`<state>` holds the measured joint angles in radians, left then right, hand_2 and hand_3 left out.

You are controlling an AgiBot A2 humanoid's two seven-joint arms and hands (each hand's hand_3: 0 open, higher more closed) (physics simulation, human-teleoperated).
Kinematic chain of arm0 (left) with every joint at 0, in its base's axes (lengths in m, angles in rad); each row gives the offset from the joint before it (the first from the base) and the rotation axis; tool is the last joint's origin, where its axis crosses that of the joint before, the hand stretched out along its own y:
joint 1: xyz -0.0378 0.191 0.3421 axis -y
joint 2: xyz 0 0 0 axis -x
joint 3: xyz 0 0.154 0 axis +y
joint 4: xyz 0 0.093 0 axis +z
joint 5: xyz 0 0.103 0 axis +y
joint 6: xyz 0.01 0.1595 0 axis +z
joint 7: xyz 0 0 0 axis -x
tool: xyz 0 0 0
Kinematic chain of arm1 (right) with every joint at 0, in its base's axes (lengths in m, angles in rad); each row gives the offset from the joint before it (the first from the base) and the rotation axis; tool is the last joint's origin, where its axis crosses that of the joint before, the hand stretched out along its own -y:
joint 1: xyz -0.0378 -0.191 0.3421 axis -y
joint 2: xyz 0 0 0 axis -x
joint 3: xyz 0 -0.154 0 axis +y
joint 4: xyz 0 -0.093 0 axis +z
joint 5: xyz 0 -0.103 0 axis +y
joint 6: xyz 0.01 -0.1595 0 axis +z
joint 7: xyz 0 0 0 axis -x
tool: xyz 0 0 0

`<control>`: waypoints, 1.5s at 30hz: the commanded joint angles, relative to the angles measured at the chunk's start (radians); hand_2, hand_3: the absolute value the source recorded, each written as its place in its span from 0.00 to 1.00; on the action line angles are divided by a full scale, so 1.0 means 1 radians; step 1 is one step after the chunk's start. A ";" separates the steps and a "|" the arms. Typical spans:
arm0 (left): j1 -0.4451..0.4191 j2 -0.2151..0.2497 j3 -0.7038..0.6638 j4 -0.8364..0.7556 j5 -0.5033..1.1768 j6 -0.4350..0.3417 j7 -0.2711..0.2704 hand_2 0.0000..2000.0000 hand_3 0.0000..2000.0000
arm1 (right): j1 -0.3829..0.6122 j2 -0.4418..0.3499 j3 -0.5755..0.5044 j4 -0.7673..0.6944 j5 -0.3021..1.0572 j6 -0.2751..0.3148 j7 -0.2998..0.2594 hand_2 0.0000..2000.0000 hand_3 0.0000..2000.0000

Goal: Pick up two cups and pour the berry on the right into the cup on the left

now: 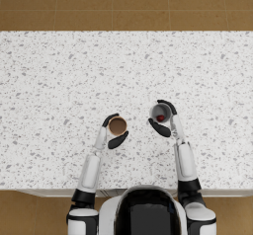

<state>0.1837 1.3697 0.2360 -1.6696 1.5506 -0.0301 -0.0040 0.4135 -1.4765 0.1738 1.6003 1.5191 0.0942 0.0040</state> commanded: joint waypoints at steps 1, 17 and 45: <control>0.015 0.010 0.035 -0.016 0.032 0.000 0.000 1.00 0.64 | 0.080 -0.027 0.023 -0.050 0.032 0.000 0.000 1.00 0.64; 0.055 0.058 0.047 0.060 0.112 -0.010 0.000 1.00 0.64 | 0.124 -0.060 0.108 -0.008 0.541 0.008 0.001 1.00 0.64; 0.063 0.098 0.021 0.093 0.112 -0.014 0.000 1.00 0.64 | 0.098 -0.083 0.190 0.159 1.441 0.023 0.005 1.00 0.64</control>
<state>0.2344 1.4635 0.2610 -1.5695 1.6626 -0.0435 -0.0038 0.4954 -1.5505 0.3607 1.7481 2.9927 0.1167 0.0088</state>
